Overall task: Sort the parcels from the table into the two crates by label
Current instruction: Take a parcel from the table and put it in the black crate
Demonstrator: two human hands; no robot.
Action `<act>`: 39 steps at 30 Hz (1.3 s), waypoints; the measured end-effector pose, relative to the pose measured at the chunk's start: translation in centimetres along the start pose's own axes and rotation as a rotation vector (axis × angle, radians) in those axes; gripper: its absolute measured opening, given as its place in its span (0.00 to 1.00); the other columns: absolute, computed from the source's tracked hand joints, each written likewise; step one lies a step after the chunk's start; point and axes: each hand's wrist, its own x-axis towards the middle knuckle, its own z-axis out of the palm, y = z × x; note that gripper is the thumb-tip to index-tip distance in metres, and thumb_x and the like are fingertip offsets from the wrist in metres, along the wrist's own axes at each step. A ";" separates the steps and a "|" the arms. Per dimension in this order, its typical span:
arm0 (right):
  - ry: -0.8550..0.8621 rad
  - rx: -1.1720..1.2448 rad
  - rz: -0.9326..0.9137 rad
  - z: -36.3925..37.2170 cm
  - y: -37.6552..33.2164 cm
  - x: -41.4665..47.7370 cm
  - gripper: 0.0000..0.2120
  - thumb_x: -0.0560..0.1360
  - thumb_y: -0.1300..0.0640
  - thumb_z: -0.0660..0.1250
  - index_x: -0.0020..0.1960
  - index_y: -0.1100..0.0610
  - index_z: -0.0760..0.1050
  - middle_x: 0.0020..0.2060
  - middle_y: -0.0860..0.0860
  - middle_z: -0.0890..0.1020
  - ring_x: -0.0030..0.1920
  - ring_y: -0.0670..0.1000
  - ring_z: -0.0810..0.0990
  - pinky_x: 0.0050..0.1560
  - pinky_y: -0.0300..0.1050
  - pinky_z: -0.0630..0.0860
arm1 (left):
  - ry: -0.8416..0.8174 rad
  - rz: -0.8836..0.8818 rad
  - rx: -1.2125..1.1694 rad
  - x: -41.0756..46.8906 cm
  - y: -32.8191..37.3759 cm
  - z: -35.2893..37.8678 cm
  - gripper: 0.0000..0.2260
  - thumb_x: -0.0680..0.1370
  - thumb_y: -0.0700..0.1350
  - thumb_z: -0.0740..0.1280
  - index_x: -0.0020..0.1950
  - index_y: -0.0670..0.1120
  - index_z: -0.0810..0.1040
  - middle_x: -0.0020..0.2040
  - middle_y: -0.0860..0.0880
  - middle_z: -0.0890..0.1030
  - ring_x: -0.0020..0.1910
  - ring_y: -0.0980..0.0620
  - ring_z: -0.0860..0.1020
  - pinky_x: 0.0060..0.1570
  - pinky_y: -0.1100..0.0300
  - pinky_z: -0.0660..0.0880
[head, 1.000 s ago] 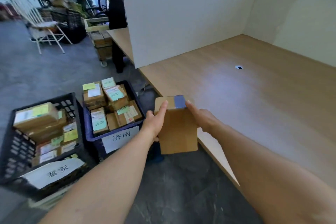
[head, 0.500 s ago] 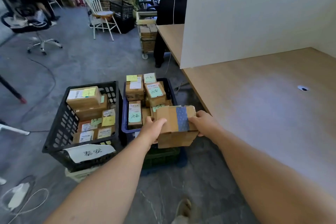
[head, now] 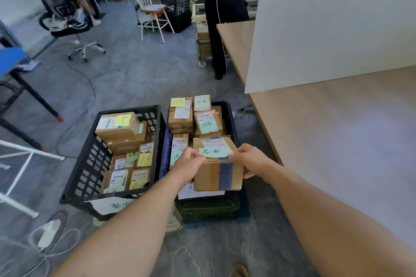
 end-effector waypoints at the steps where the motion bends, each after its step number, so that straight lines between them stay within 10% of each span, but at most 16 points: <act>1: 0.008 0.000 -0.018 -0.1 -0.2 0.8 0.09 0.77 0.53 0.67 0.54 0.53 0.70 0.51 0.52 0.79 0.51 0.52 0.80 0.53 0.53 0.80 | 0.023 0.009 -0.001 0.7 0.2 0.0 0.05 0.78 0.48 0.64 0.50 0.49 0.69 0.52 0.48 0.77 0.53 0.47 0.76 0.50 0.50 0.77; 5: 0.059 -0.094 -0.154 -0.1 -1.3 3.5 0.13 0.77 0.54 0.68 0.60 0.51 0.69 0.58 0.52 0.78 0.53 0.51 0.79 0.49 0.46 0.80 | 0.135 0.078 0.109 2.4 1.0 -0.6 0.08 0.78 0.45 0.66 0.53 0.48 0.67 0.48 0.50 0.75 0.41 0.52 0.72 0.37 0.58 0.68; 13: -0.001 -0.236 -0.261 2.5 -3.3 6.9 0.33 0.77 0.57 0.68 0.76 0.44 0.57 0.69 0.53 0.70 0.62 0.54 0.76 0.55 0.49 0.79 | 0.166 0.087 0.050 4.4 -0.9 -3.6 0.40 0.77 0.40 0.68 0.79 0.59 0.46 0.75 0.51 0.67 0.69 0.49 0.69 0.58 0.57 0.67; 31: -0.061 -0.507 -0.229 15.6 -10.7 12.5 0.33 0.76 0.57 0.66 0.76 0.43 0.55 0.65 0.54 0.70 0.52 0.51 0.76 0.47 0.43 0.77 | 0.157 0.005 0.091 8.3 -8.7 -16.5 0.37 0.79 0.42 0.65 0.79 0.62 0.47 0.72 0.51 0.70 0.38 0.60 0.70 0.41 0.59 0.71; 39: -0.207 -0.497 -0.212 28.8 -14.1 16.8 0.32 0.77 0.57 0.64 0.76 0.42 0.55 0.63 0.55 0.68 0.52 0.54 0.77 0.52 0.47 0.78 | 0.184 -0.123 0.122 10.9 -16.3 -26.7 0.37 0.79 0.40 0.66 0.79 0.62 0.47 0.70 0.51 0.73 0.46 0.54 0.77 0.46 0.56 0.76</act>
